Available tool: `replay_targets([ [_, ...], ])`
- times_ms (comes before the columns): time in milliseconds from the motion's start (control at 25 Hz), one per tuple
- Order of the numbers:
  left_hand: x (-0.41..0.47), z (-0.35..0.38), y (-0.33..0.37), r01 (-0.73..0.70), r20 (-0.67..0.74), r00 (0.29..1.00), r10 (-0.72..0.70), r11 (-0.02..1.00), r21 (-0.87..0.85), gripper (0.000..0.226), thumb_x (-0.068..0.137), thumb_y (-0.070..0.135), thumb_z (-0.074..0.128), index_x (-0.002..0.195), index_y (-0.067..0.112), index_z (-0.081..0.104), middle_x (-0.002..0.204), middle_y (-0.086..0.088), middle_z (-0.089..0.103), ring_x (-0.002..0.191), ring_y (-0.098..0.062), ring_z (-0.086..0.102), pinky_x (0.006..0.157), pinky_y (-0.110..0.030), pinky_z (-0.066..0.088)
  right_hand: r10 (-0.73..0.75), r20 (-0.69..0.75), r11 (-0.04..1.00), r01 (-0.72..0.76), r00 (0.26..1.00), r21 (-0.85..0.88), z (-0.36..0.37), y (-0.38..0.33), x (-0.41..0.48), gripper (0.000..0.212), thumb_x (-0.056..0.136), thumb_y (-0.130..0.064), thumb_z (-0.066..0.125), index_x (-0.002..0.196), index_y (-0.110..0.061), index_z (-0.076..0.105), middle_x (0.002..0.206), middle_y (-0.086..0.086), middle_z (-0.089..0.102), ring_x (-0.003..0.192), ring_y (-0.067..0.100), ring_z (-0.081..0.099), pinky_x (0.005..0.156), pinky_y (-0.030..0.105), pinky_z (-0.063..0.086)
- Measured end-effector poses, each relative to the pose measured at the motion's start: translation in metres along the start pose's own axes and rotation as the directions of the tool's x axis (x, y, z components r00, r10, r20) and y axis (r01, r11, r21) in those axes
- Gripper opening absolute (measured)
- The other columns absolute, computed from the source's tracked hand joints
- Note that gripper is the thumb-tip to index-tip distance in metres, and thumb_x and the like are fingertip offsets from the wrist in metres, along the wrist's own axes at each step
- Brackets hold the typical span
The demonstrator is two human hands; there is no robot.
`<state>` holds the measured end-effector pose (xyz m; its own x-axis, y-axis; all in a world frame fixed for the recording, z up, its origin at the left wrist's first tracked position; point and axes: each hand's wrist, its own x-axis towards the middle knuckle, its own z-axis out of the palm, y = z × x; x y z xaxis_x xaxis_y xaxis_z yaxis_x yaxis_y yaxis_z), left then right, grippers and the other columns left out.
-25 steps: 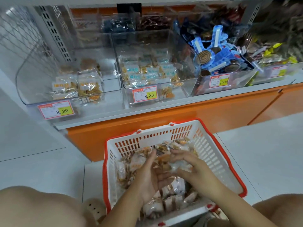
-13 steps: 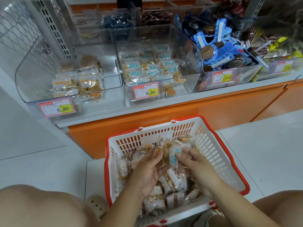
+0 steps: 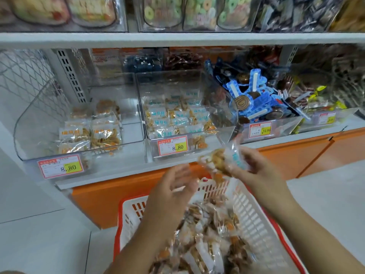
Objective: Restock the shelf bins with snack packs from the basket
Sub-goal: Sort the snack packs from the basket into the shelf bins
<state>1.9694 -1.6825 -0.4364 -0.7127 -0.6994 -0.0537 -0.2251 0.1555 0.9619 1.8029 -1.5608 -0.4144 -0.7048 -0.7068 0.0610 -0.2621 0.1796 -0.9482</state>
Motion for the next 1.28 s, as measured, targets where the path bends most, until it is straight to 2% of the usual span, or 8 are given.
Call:
replay_targets([
  [120,0.032,-0.049,0.048,-0.238,-0.255,0.913,0.318,0.924,0.299,0.046,0.091,0.044,0.058,0.135,0.042,0.046,0.128,0.025,0.052,0.111,0.003,0.054,0.09,-0.023,0.047,-0.296,-0.122,0.878,0.22,0.947,-0.426,-0.037,-0.07,0.067,0.045,0.081,-0.032,0.075,0.124,-0.027,0.063,0.115,-0.012,0.065,0.104,0.01,0.06,0.084,0.025,0.046],
  [200,0.059,-0.077,0.059,-0.195,-0.321,0.858,0.401,0.832,0.52,0.062,0.091,0.047,0.058,0.148,0.035,0.033,0.146,0.013,0.043,0.125,-0.011,0.049,0.101,-0.038,0.045,-0.328,-0.009,0.719,0.243,0.945,-0.651,-0.037,-0.105,0.11,0.045,0.082,-0.031,0.075,0.126,-0.029,0.062,0.115,-0.012,0.063,0.106,0.009,0.057,0.084,0.021,0.038],
  [320,0.091,-0.097,0.051,-0.012,-0.259,0.937,0.233,0.765,0.644,0.085,0.087,0.06,0.055,0.155,0.031,0.011,0.155,0.002,0.035,0.134,-0.022,0.046,0.104,-0.043,0.042,-0.102,0.277,0.328,0.296,0.955,-0.897,-0.009,-0.122,0.163,0.05,0.083,-0.03,0.074,0.13,-0.022,0.06,0.13,0.001,0.063,0.115,0.022,0.058,0.093,0.029,0.045],
  [520,0.119,-0.105,0.03,-0.031,-0.14,0.979,0.147,0.791,0.611,0.084,0.088,0.056,0.057,0.154,0.04,0.008,0.145,0.007,0.05,0.117,-0.017,0.06,0.093,-0.036,0.05,0.314,0.352,-0.118,0.404,0.882,-0.907,0.029,-0.102,0.205,0.048,0.088,-0.038,0.065,0.131,-0.017,0.059,0.13,0.003,0.06,0.114,0.024,0.057,0.09,0.028,0.047],
  [640,0.125,-0.109,0.025,-0.042,-0.142,0.981,0.136,0.85,0.525,0.081,0.088,0.054,0.059,0.152,0.045,0.011,0.143,0.013,0.051,0.117,-0.014,0.06,0.096,-0.04,0.051,0.345,0.382,-0.097,0.437,0.857,-0.894,0.035,-0.093,0.216,0.04,0.092,-0.031,0.062,0.129,-0.015,0.06,0.128,0.005,0.059,0.112,0.024,0.056,0.089,0.029,0.047],
  [840,0.127,-0.109,0.018,-0.068,-0.147,0.975,0.167,0.852,0.518,0.08,0.086,0.059,0.057,0.151,0.048,0.011,0.142,0.017,0.051,0.114,-0.014,0.06,0.094,-0.042,0.052,0.346,0.418,0.145,0.393,0.84,-0.908,0.031,-0.069,0.223,0.051,0.081,-0.031,0.076,0.129,-0.024,0.059,0.125,-0.002,0.061,0.107,0.02,0.055,0.089,0.03,0.044],
  [1160,0.125,-0.109,0.016,-0.067,-0.157,0.973,0.169,0.859,0.508,0.081,0.086,0.06,0.056,0.152,0.047,0.011,0.143,0.016,0.049,0.12,-0.013,0.058,0.095,-0.042,0.052,0.328,0.438,0.194,0.394,0.837,-0.898,0.022,-0.083,0.222,0.048,0.081,-0.026,0.077,0.127,-0.026,0.062,0.121,-0.005,0.063,0.107,0.018,0.057,0.094,0.031,0.047],
  [1280,0.124,-0.108,0.017,-0.069,-0.162,0.972,0.173,0.861,0.504,0.08,0.087,0.057,0.058,0.152,0.046,0.013,0.143,0.015,0.05,0.12,-0.014,0.058,0.094,-0.043,0.052,0.318,0.451,0.135,0.431,0.834,-0.892,0.023,-0.076,0.219,0.041,0.082,-0.022,0.076,0.121,-0.026,0.065,0.117,-0.004,0.065,0.102,0.018,0.058,0.091,0.033,0.05],
])
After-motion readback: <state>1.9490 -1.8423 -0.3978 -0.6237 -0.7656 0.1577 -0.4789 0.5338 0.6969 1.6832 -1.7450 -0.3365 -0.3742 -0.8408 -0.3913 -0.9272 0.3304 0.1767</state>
